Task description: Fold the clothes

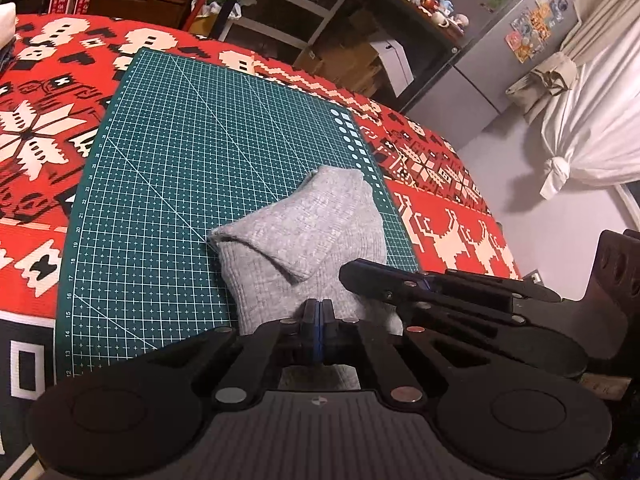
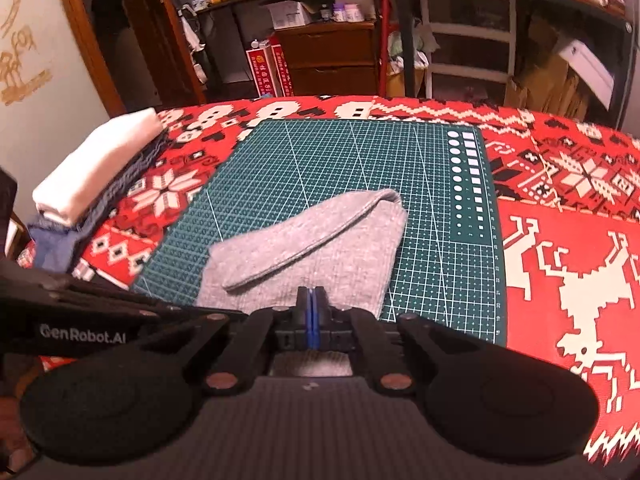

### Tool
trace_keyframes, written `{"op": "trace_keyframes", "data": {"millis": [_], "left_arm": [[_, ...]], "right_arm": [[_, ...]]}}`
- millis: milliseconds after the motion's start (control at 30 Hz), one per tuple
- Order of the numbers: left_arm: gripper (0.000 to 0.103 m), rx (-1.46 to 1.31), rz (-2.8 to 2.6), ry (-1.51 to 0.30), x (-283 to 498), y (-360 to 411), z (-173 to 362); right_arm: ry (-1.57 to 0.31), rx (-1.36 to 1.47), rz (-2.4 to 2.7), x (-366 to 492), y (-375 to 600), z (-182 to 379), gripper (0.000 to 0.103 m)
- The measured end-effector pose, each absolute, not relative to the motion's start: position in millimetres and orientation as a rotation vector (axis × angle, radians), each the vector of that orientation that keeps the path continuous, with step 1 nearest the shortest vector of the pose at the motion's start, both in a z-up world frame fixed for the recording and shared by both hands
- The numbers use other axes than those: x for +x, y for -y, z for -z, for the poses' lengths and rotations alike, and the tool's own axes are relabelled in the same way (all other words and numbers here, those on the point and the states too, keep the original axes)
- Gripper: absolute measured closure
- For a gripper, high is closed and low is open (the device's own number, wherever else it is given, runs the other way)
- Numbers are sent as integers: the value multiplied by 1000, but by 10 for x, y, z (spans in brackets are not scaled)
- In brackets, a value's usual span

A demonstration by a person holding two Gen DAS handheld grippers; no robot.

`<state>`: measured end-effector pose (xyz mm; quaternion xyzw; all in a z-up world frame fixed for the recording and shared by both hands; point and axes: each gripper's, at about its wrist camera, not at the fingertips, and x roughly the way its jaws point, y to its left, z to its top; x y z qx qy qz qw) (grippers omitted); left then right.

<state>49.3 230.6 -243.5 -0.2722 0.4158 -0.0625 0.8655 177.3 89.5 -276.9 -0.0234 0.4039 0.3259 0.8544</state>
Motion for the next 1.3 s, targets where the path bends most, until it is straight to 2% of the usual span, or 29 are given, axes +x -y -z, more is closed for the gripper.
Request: {"op": "trace_keyframes", "data": {"millis": [233, 567, 867, 1067, 1300], "left_arm": [[102, -599, 175, -864, 300, -2270, 2266], [100, -472, 167, -910, 154, -2053, 2443], [101, -483, 207, -883, -27, -2003, 2222], [101, -474, 201, -920, -88, -1930, 2410], [101, -427, 187, -936, -97, -1810, 2338]], "right_arm": [[-869, -61, -714, 1495, -756, 2586, 101], [-892, -105, -715, 1193, -748, 2805, 98], [-902, -67, -751, 994, -644, 2644, 98], [-921, -77, -727, 916, -650, 2810, 98], [-945, -88, -702, 781, -442, 2795, 99]]}}
